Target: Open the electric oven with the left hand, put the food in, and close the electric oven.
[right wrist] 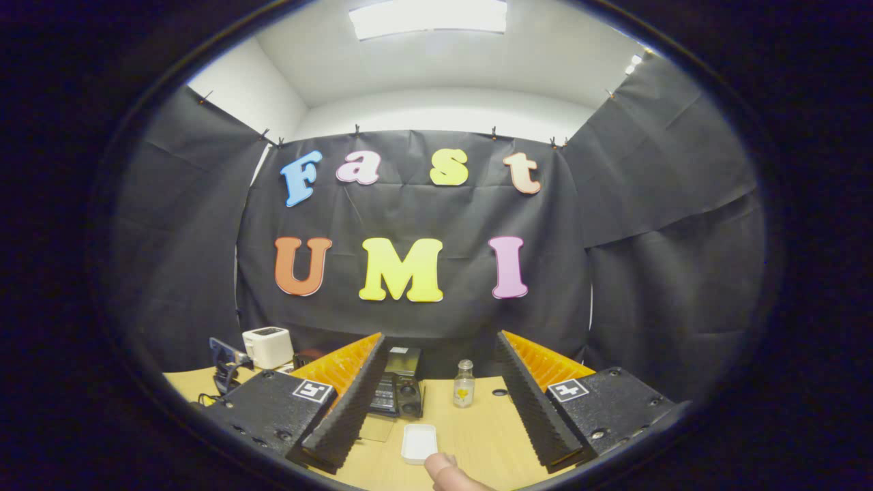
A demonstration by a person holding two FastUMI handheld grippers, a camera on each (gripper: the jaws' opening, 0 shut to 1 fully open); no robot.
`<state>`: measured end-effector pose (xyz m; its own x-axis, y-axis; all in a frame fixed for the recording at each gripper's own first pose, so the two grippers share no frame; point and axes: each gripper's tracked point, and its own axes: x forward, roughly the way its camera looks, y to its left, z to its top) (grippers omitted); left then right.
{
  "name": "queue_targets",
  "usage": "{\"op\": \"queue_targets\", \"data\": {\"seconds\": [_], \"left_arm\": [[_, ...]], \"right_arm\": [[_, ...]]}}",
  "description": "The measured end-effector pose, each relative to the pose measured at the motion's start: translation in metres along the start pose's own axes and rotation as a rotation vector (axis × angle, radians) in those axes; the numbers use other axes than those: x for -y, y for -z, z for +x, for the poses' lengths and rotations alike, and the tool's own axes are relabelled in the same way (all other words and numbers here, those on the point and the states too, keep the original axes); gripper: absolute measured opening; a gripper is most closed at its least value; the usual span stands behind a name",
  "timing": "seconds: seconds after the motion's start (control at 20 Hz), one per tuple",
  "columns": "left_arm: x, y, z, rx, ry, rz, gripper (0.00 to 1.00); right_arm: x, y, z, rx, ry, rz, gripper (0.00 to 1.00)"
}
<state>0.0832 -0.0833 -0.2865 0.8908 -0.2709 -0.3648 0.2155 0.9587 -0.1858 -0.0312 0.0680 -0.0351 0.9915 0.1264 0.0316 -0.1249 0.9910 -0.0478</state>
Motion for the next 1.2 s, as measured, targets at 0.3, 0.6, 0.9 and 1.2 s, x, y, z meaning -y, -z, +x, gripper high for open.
{"op": "queue_targets", "data": {"seconds": [0.3,0.6,0.9,1.2], "left_arm": [[0.017,0.046,0.024,-0.106,-0.030,0.080,0.98],[0.005,0.061,0.037,-0.155,-0.085,0.090,0.95],[0.001,0.059,0.039,-0.156,-0.102,0.115,0.95],[0.002,0.058,0.039,-0.191,-0.098,0.112,0.94]], "right_arm": [[0.019,-0.008,-0.032,0.042,-0.004,0.019,0.99],[0.021,-0.002,-0.043,0.028,-0.025,0.025,0.99],[0.012,0.002,-0.048,0.022,-0.044,0.015,0.99],[0.001,0.005,-0.050,0.005,-0.052,-0.008,0.96]]}}
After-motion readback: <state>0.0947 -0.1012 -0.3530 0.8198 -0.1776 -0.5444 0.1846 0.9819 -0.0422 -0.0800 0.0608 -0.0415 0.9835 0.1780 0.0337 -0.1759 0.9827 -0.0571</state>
